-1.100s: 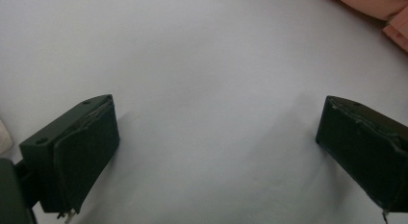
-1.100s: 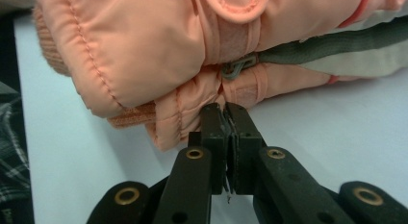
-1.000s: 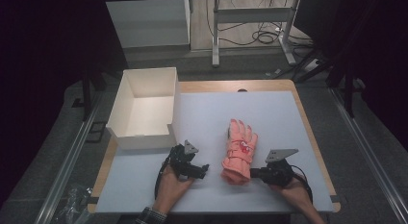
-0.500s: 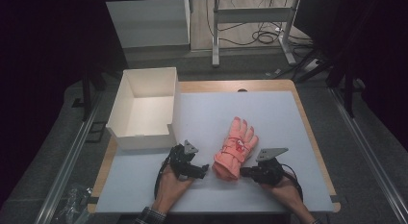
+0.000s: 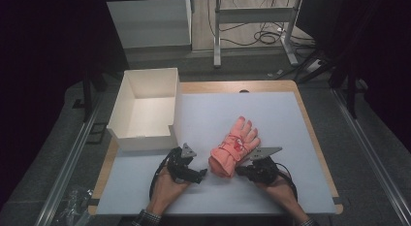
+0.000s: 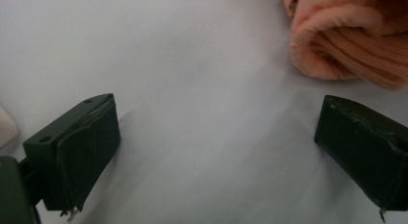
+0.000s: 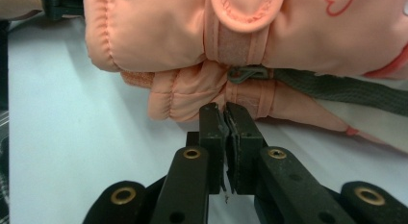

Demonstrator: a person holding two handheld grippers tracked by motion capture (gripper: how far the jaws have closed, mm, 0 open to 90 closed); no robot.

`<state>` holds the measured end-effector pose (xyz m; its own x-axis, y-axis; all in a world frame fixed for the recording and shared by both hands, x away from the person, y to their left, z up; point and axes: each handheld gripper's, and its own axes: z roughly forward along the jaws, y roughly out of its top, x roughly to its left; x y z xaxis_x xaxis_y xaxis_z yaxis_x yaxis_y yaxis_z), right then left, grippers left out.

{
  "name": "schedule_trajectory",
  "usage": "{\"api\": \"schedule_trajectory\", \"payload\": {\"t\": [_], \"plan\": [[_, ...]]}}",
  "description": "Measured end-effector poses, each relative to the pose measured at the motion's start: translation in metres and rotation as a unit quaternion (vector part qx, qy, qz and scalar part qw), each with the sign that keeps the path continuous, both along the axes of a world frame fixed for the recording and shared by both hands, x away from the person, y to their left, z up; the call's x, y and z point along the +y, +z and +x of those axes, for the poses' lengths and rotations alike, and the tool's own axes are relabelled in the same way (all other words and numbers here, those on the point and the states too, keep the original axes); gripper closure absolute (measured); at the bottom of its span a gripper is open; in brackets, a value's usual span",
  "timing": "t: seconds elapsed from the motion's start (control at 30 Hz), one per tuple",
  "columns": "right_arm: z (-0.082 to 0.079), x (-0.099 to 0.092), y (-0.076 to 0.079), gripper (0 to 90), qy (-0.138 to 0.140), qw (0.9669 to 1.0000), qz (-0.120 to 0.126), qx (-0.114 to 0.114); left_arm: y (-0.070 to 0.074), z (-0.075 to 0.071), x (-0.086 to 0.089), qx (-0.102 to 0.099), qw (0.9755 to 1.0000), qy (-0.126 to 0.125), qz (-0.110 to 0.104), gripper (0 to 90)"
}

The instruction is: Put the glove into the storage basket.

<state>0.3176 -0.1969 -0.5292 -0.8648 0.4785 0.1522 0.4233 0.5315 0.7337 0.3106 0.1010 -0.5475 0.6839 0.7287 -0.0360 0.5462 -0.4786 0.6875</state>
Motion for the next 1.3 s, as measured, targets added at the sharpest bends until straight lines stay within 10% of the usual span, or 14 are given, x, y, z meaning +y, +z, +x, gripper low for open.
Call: {"api": "schedule_trajectory", "payload": {"t": [0.6, 1.3], "plan": [[0.003, 0.015, 0.002, 81.6, -0.012, 0.9993, -0.023, -0.026, 0.0, 0.001, 0.0, 0.001, 1.0, -0.001, -0.001, 2.0], [-0.001, -0.053, 0.003, 42.1, -0.114, 0.9906, -0.039, -0.065, 0.025, -0.004, -0.001, 0.03, 0.9987, -0.04, -0.009, 0.2]]}}
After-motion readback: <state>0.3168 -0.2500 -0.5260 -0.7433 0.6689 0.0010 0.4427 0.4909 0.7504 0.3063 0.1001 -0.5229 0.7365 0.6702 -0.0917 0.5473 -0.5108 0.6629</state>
